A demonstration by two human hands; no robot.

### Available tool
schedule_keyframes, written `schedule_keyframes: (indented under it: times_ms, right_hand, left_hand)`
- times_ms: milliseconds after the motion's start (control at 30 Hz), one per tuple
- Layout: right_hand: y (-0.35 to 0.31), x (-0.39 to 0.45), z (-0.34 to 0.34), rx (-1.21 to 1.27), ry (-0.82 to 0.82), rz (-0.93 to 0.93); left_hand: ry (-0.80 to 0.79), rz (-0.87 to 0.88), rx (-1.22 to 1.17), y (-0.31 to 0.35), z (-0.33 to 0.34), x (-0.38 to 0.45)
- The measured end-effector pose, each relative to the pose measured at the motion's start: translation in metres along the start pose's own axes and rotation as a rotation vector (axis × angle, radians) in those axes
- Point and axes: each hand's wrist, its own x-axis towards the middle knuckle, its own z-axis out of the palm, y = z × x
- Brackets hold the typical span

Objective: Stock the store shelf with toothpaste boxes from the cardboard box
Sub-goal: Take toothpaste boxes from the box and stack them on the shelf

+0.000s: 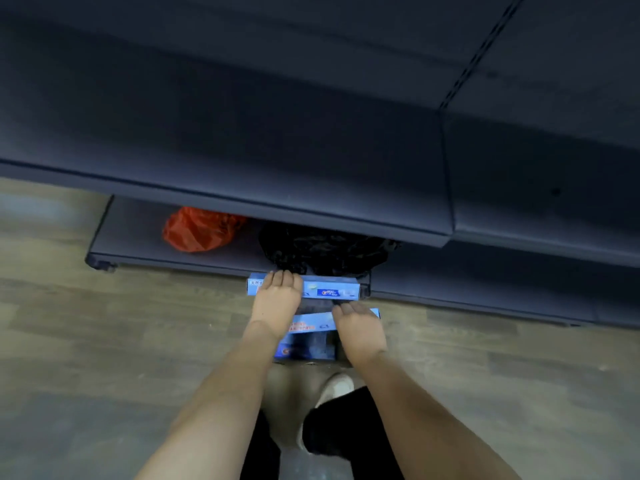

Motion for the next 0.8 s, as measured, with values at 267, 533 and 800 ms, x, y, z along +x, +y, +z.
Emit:
schedule_keyframes:
  times_ms: [267,533,800]
  right_hand:
    - [-0.021,-0.052,-0.133,0.001,0.326,-0.088]
    - [-0.027,-0.077,-0.246,-0.025,0.551,-0.127]
    - [-0.012,-0.094,-0.317,-0.097,0.765,-0.133]
  left_hand:
    - [0.115,-0.041,0.051,-0.032,-0.177,-0.041]
    - [0.271,-0.027,0.146,-0.054,-0.301,-0.06]
    - [0.382,0.092,0.259,-0.069,-0.386,-0.065]
